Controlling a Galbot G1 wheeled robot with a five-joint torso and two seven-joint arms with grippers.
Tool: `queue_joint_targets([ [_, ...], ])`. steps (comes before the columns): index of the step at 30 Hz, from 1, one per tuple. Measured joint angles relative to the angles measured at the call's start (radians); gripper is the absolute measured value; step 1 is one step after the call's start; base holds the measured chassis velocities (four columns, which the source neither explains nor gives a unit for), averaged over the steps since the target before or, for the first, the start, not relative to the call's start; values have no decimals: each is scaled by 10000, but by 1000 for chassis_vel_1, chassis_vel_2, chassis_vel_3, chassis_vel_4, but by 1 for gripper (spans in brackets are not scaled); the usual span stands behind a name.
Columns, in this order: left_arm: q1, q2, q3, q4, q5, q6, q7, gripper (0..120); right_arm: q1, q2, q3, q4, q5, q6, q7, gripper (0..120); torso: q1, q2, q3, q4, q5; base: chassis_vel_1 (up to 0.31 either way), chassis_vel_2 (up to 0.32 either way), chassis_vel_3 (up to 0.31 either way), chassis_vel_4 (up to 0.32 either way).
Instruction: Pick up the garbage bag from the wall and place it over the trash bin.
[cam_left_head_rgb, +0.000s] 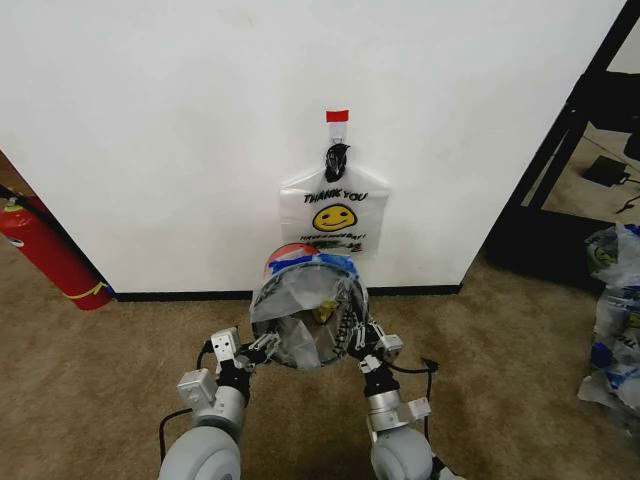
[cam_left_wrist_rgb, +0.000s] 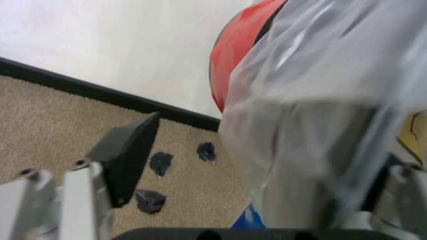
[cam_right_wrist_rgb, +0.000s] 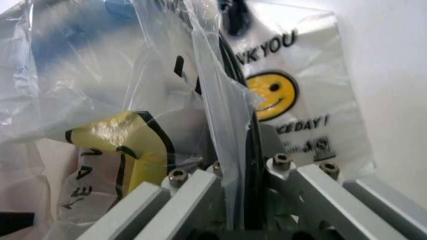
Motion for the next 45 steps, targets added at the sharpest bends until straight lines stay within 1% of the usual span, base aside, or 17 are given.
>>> queue_joint_targets([
  [2, 22, 2, 5, -32, 1, 30, -21, 77, 0, 42, 0, -28, -111, 42, 0, 0, 0, 0, 0, 0, 0, 0, 0, 0, 0],
  [5, 74, -7, 23, -135, -16, 131, -70, 62, 24, 158, -24, -89, -262, 80, 60, 0, 0, 0, 0, 1, 0, 0, 0, 0, 0],
  [8, 92, -32, 25, -211, -61, 169, -122, 52, 60, 216, -39, -158, -359, 89, 169, 0, 0, 0, 0, 0, 0, 0, 0, 0, 0],
  [9, 92, -32, 25, -211, -61, 169, -122, 52, 60, 216, -39, -158, -359, 89, 169, 0, 0, 0, 0, 0, 0, 0, 0, 0, 0],
  [10, 96, -46, 25, -233, -93, 175, -146, 48, 73, 242, -48, -186, -393, 99, 217, 0, 0, 0, 0, 0, 0, 0, 0, 0, 0],
  [12, 99, -76, 20, -267, -168, 181, -216, 36, 90, 307, -79, -256, -494, 126, 332, 0, 0, 0, 0, 0, 1, 0, 0, 0, 0],
  [13, 99, -92, 18, -269, -185, 181, -239, 35, 95, 329, -88, -283, -528, 139, 368, 0, 0, 0, 0, 0, 0, 0, 0, 0, 0],
  [16, 84, -142, 6, -271, -249, 181, -275, 22, 95, 401, -151, -356, -611, 167, 502, 0, 0, 0, 0, 1, 1, 0, 0, 0, 0],
  [17, 84, -142, 6, -271, -249, 181, -275, 22, 95, 401, -151, -356, -611, 167, 502, 0, 0, 0, 0, 1, 1, 0, 0, 0, 0],
  [21, -7, -205, 6, -234, -423, 190, -273, 4, 71, 410, -240, -339, -615, 165, 643, 0, 0, 0, 0, 0, 0, 0, 0, 0, 0],
  [23, -34, -243, 5, -169, -497, 216, -301, 0, 72, 397, -240, -324, -610, 165, 642, 0, 0, 0, 0, 0, 0, 0, 0, 0, 0],
  [32, -109, -288, -6, -24, -597, 223, -341, 0, 52, 299, -222, -250, -488, 165, 467, 0, 0, 0, 0, 0, 1, 0, 0, 0, 0],
  [35, -135, -277, -30, -20, -605, 223, -345, 0, 59, 292, -212, -238, -474, 166, 451, 3, 0, 0, 0, 0, 1, 0, 0, 0, 0],
  [39, -164, -257, -110, 66, -606, 195, -381, 0, 31, 285, -203, -218, -466, 169, 429, 15, 0, 0, 0, 2, 2, 0, 0, 0, 0],
  [42, -171, -250, -133, 93, -605, 174, -403, 0, 4, 263, -203, -176, -423, 170, 409, 21, 0, 0, 0, 0, -1, 0, 0, 0, 0],
  [44, -165, -233, -172, 120, -609, 147, -427, 0, -46, 228, -202, -126, -324, 168, 387, 31, 0, 0, 0, 0, 1, 0, 0, 0, 0],
  [45, -165, -233, -172, 120, -609, 147, -427, 0, -46, 228, -202, -126, -324, 168, 387, 31, 0, 0, 0, 0, 1, 0, 0, 0, 0],
])
